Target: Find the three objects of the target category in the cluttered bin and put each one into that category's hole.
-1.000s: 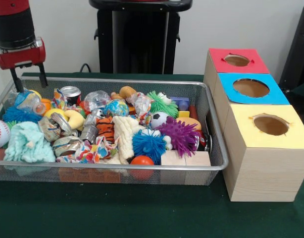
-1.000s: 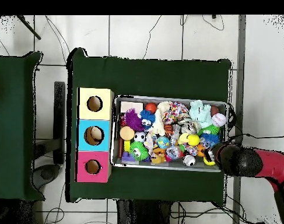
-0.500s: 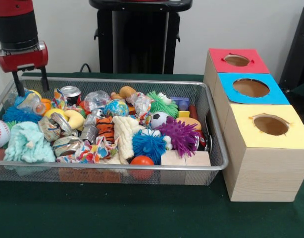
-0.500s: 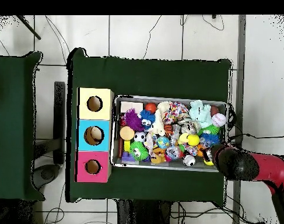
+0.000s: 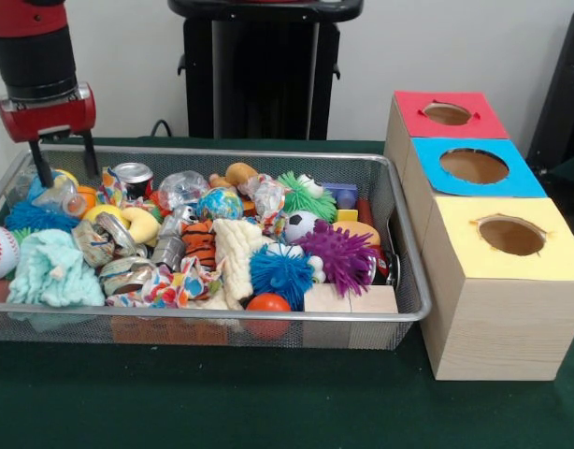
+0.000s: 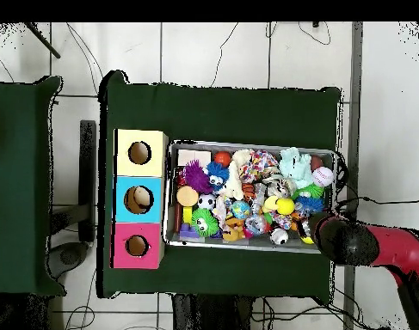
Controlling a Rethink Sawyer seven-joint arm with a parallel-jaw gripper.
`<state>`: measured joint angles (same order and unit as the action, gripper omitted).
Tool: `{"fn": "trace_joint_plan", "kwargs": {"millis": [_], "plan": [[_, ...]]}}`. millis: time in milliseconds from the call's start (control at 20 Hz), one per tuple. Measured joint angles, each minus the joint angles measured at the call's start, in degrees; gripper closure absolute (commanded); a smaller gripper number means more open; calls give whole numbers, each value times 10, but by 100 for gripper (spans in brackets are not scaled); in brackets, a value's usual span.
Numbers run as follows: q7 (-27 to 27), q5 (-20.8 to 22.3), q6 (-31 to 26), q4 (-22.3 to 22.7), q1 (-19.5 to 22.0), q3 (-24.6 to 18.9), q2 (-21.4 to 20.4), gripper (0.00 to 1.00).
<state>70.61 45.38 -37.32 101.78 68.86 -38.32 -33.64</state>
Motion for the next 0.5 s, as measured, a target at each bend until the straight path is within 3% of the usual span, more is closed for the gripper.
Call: {"fn": "trace_joint_plan", "kwargs": {"millis": [500], "plan": [[0,0,2,-1,13,-8,14,0]]}}
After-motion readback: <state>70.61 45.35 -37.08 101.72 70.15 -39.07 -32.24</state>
